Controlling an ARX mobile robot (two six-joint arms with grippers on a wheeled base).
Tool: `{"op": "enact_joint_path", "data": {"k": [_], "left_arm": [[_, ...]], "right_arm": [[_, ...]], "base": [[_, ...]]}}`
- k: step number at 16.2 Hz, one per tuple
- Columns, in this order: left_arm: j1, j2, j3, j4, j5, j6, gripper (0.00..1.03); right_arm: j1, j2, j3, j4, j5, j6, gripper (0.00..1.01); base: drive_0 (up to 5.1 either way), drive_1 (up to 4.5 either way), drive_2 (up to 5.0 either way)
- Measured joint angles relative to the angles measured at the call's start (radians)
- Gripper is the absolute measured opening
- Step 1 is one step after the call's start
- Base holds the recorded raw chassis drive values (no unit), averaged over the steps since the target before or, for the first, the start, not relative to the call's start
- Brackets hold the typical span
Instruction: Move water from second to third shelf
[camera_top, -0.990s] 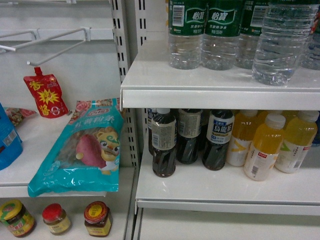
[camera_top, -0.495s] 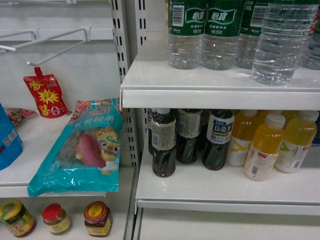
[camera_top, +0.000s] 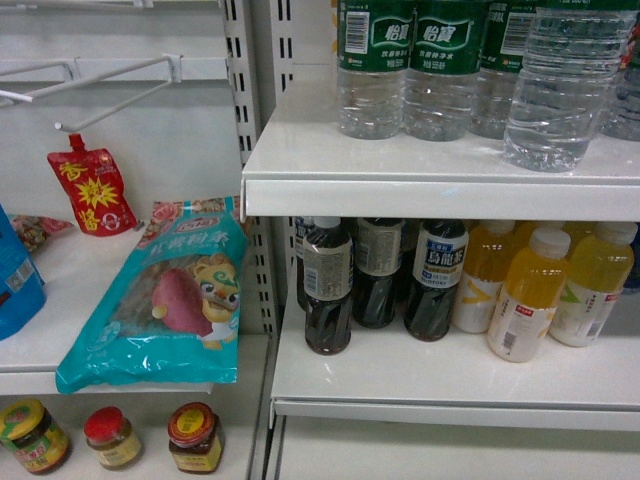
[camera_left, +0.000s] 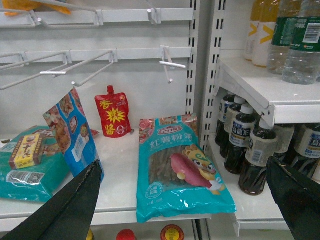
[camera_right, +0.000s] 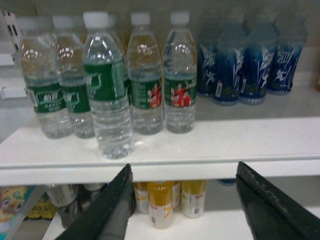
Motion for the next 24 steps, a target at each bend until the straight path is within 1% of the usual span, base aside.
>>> {"op": "enact_joint_path", "data": {"k": [1, 2, 5, 16, 18, 20, 21, 24], "left_arm": [[0.0, 0.0, 0.0, 0.001, 0.003, 0.0, 0.98], [0.0, 0.0, 0.0, 0.0, 0.003, 0.0, 0.98], [0.0, 0.0, 0.0, 0.001, 0.003, 0.0, 0.98], [0.0, 0.0, 0.0, 0.001, 0.003, 0.0, 0.98], [0.0, 0.0, 0.0, 0.0, 0.003, 0.0, 0.98], [0.0, 0.0, 0.0, 0.001, 0.003, 0.0, 0.98], [0.0, 0.0, 0.0, 0.0, 0.003, 0.0, 0.98], [0.0, 0.0, 0.0, 0.001, 0.002, 0.0, 0.98]], "right_arm": [[0.002, -0.082, -0.1, 0.01, -0.006, -0.008, 0.52], [0.007, -0.103, -0.161, 0.061, -0.008, -0.014, 0.4], [0.007, -0.158, -0.249, 0.079, -0.008, -0.022, 0.01], [0.007, -0.248, -0.328, 0.075, -0.008, -0.023, 0.02], [0.007, -0.351, -0.344, -0.05, -0.008, -0.023, 0.02], [0.007, -0.4, -0.361, -0.05, -0.008, -0.023, 0.02], [0.007, -0.444, -0.399, -0.045, -0.008, -0.023, 0.02], [0.007, -0.443, -0.398, -0.049, -0.007, -0.024, 0.02]], "base": [[0.0, 0.0, 0.0], [0.0, 0.0, 0.0], [0.0, 0.0, 0.0], [0.0, 0.0, 0.0], [0.0, 0.0, 0.0], [0.0, 0.0, 0.0], [0.0, 0.0, 0.0], [0.0, 0.0, 0.0]]}}
